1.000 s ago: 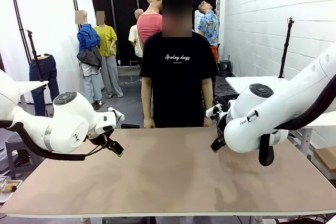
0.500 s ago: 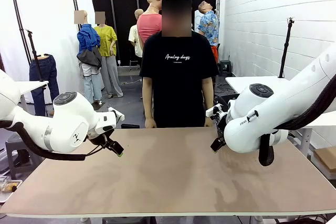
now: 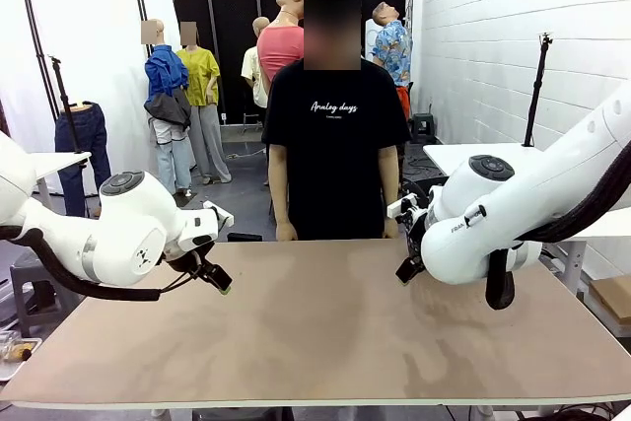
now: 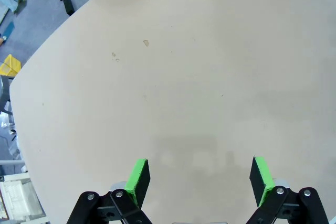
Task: Fold the training pants.
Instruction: Grab both ends of the Training pants handed by a person.
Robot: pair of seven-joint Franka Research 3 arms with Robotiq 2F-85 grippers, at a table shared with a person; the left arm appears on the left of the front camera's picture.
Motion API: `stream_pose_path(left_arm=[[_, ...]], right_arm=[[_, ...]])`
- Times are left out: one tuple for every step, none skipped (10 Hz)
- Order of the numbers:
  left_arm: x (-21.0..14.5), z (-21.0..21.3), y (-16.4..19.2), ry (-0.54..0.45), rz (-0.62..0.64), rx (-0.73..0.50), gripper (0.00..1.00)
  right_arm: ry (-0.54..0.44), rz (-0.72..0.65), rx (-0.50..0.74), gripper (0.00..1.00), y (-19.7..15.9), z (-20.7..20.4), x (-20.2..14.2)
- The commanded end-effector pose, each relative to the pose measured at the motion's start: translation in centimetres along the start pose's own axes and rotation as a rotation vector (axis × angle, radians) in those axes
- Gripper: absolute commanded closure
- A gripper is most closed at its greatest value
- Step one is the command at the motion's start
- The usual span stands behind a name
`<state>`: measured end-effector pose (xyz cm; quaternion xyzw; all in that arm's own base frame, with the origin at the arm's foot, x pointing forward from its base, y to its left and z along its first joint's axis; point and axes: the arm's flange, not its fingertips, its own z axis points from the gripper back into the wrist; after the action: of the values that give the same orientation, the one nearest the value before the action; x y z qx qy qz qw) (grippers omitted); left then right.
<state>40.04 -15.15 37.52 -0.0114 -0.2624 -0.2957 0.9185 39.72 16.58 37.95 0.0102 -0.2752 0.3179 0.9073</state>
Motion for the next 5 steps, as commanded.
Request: stream_pose_path(left_arm=[[0.7,3.4,-0.1,0.028,0.005,-0.006,0.0],[1.2,5.1,-0.1,0.027,0.002,-0.008,0.0],[1.7,6.8,-0.2,0.021,-0.004,-0.003,0.0],[2.2,8.8,-0.5,0.016,-0.022,0.006,0.0],[2.8,11.0,-0.4,0.001,-0.031,0.009,0.0]], right_arm=[[0.006,-0.023,0.023,0.0,-0.7,3.0,1.0],[0.006,-0.008,0.022,0.0,-1.0,4.5,1.7],[-0.005,0.0,0.006,0.0,-1.2,6.3,2.4],[-0.013,0.007,0.005,0.0,-1.3,8.3,3.0],[-0.029,0.025,0.02,0.0,-1.3,10.3,3.7]])
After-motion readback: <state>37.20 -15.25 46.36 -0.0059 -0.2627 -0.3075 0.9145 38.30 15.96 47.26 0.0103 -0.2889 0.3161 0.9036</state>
